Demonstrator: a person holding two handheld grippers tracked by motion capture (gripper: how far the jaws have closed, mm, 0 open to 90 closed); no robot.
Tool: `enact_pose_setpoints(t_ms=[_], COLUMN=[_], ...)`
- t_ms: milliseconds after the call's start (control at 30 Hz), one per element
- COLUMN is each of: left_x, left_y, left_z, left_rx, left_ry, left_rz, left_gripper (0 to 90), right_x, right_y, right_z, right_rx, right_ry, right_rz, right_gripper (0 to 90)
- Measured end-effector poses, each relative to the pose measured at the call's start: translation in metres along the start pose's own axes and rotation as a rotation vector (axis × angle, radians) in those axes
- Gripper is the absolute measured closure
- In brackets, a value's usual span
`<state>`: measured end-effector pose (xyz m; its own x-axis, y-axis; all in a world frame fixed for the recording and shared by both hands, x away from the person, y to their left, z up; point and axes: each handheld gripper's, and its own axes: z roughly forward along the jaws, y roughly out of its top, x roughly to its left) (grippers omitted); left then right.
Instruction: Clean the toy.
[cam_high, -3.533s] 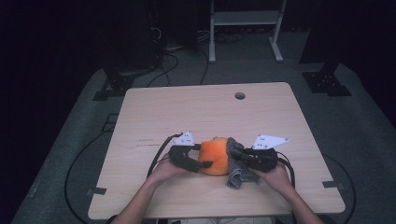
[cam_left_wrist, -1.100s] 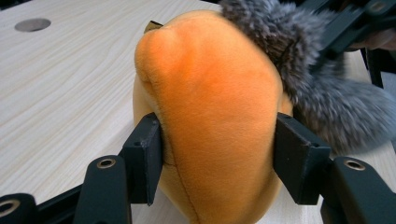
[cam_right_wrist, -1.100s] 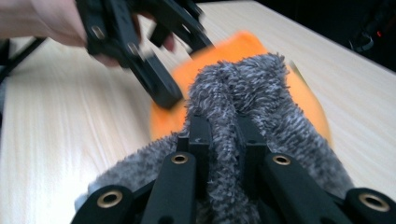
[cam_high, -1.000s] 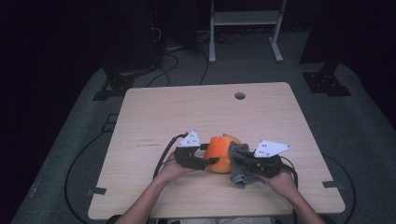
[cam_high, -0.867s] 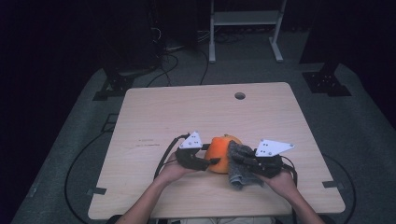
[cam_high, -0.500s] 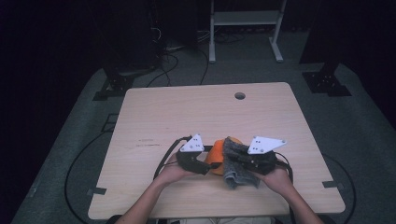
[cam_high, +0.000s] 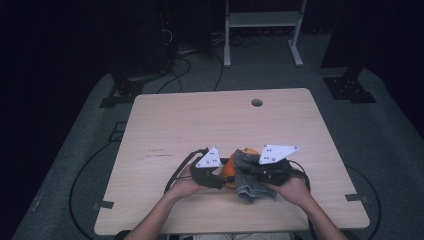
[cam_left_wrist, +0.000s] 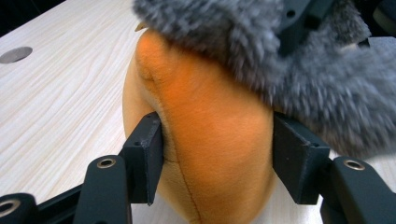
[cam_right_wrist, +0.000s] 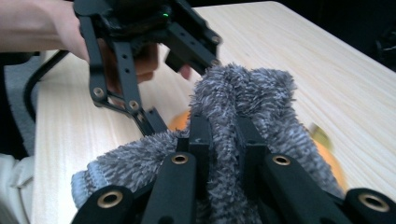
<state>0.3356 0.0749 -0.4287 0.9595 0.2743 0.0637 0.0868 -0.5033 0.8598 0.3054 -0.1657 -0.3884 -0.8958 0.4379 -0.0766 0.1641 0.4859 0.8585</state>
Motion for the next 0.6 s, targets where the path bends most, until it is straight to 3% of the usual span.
enact_pose_setpoints(t_ms=[100,167,300,467,600], left_x=[0.001,0.001,0.003,0.005,0.006], left_y=[-0.001,-0.002,-0.002,-0.004,-0.002], left_z=[0.0,0.0,-0.001,-0.001,-0.001], left_rx=[-0.003,-0.005,-0.002,-0.006,-0.007], left_ry=[-0.011,-0.017,-0.018,-0.022,-0.025], left_rz=[-0.002,0.001,-0.007,-0.017,-0.031], left_gripper=[40.2,40.2,40.0,40.0,39.1], right_x=[-0.005,-0.009,-0.012,-0.014,-0.021], right_y=[0.0,0.0,-0.006,-0.016,-0.022], right_z=[-0.01,-0.013,-0.008,-0.016,-0.021], right_rx=[-0.048,-0.071,-0.037,-0.014,-0.037], right_ry=[-0.04,-0.029,-0.021,-0.04,-0.042], right_rz=[0.026,0.048,0.05,0.049,0.106], right_gripper=[79.6,79.5,79.6,79.4,79.2])
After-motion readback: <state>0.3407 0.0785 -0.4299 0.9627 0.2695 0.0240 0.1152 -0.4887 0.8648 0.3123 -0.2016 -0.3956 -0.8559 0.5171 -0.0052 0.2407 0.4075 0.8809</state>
